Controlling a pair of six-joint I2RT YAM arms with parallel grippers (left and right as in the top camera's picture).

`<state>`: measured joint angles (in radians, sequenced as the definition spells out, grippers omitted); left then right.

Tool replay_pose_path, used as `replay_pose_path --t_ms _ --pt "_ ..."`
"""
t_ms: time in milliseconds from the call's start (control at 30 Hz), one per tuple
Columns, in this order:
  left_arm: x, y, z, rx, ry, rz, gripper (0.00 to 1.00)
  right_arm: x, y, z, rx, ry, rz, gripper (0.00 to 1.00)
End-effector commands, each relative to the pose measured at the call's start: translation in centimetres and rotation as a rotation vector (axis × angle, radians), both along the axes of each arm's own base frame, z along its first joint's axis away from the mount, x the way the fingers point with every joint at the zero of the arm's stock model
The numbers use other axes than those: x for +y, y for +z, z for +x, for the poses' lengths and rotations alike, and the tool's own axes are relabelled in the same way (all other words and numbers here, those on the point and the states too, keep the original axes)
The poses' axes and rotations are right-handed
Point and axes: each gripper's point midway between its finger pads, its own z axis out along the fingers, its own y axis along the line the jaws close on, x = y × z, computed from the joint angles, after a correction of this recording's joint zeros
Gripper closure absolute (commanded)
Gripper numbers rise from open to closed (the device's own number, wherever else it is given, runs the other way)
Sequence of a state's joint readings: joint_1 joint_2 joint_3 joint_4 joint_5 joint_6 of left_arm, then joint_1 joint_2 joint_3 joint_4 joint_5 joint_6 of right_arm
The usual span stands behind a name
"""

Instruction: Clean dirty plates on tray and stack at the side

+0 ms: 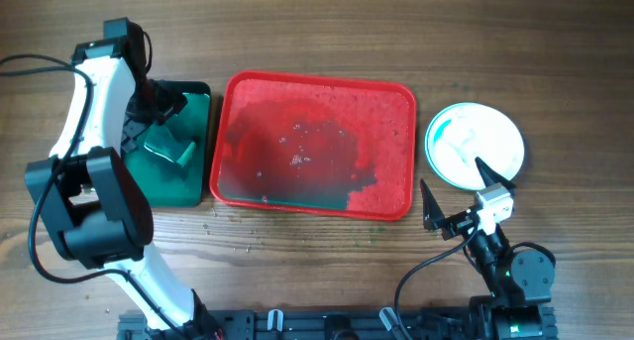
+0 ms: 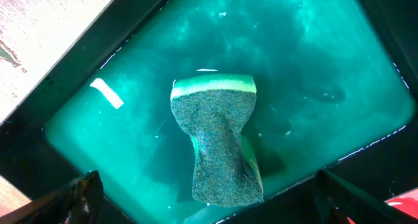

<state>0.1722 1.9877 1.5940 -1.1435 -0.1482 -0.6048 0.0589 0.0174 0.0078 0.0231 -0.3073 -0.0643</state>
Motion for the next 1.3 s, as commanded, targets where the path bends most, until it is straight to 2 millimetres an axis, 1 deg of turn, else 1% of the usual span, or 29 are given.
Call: replay_pose_path --t_ms 0,100,167,200,233,267,300,333,400,433,500,567,600,633,700,833,900,967,1000,1100,1133,1167,1200,1267 --pt "0.1 0.6 0.0 -0.018 0.016 0.001 0.0 0.2 0.2 -0.1 -0.007 0.012 0.018 0.0" --pt "0.6 0.8 0.0 -0.031 0.029 0.003 0.0 0.2 0.2 -0.1 -0.007 0.012 0.018 0.0" --pt "0.7 2.3 0.1 -0.07 0.029 0.011 0.0 0.2 0.2 -0.1 -0.007 0.012 0.018 0.0" --pt "0.5 3.4 0.2 -0.1 0.024 0.016 0.0 0.2 0.2 -0.1 -0.007 0.012 0.018 0.0" --pt "-0.1 5.6 0.3 -0.158 0.01 0.025 0.0 0.2 0.2 -0.1 -0.007 0.012 0.018 0.0" --pt "-0.1 7.9 0.0 -0.201 -0.039 0.076 0.0 0.2 0.2 -0.1 -0.007 0.012 0.018 0.0" --pt "-0.5 11.6 0.1 -0.311 -0.06 0.122 0.0 0.2 0.2 -0.1 -0.007 0.012 0.018 0.0" --pt "-0.9 14.5 -0.1 -0.399 -0.069 0.149 0.0 0.2 0.2 -0.1 -0.007 0.012 0.018 0.0" --pt "-1.8 18.9 -0.5 -0.58 -0.082 0.162 0.0 0.2 0.2 -0.1 -0.007 0.012 0.018 0.0" --pt "-2.4 20.2 -1.0 -0.652 -0.107 0.155 0.0 0.2 0.2 -0.1 -0.007 0.012 0.018 0.0" --pt "-4.8 21.3 -1.3 -0.793 -0.309 0.115 0.0 0.2 0.2 -0.1 -0.007 0.012 0.018 0.0" --pt "-7.0 21.3 -2.0 -0.917 -0.482 0.1 0.0 0.2 0.2 -0.1 -0.008 0.012 0.017 0.0" --pt "-8.5 20.4 -3.0 -0.988 -0.6 0.091 0.0 0.2 0.2 -0.1 -0.007 0.012 0.018 0.0" --pt "-9.3 19.5 -4.1 -1.036 -0.655 0.089 0.0 0.2 0.2 -0.1 -0.007 0.012 0.018 0.01" --pt "-10.3 17.1 -6.3 -1.154 -0.692 0.098 0.0 0.2 0.2 -0.1 -0.007 0.012 0.018 0.0" --pt "-10.9 13.6 -9.4 -1.345 -0.717 0.173 0.0 0.2 0.2 -0.1 -0.007 0.012 0.017 0.0" --pt "-11.3 11.3 -10.9 -1.399 -0.75 0.216 0.0 0.2 0.2 -0.2 -0.007 0.013 0.017 0.01" --pt "-11.8 10.2 -11.7 -1.418 -0.814 0.264 0.0 0.2 0.2 -0.1 -0.007 0.012 0.018 0.0" --pt "-11.9 10.0 -11.9 -1.424 -0.838 0.284 0.0 0.2 0.2 -0.1 -0.007 0.012 0.018 0.0" --pt "-12.6 8.4 -12.5 -1.398 -0.931 0.334 0.0 0.2 0.2 -0.1 -0.007 0.012 0.017 0.0" --pt "-12.4 7.6 -12.7 -1.36 -0.939 0.343 0.0 0.2 0.2 -0.1 -0.007 0.012 0.018 0.0" --pt "-12.0 7.2 -12.8 -1.338 -0.922 0.358 0.0 0.2 0.2 -0.1 -0.007 0.012 0.018 0.0" --pt "-11.7 7.4 -12.8 -1.338 -0.905 0.381 0.0 0.2 0.2 -0.1 -0.007 0.012 0.018 0.0" --pt "-12.0 8.1 -12.9 -1.371 -0.91 0.385 0.0 0.2 0.2 -0.1 -0.007 0.012 0.018 0.0"
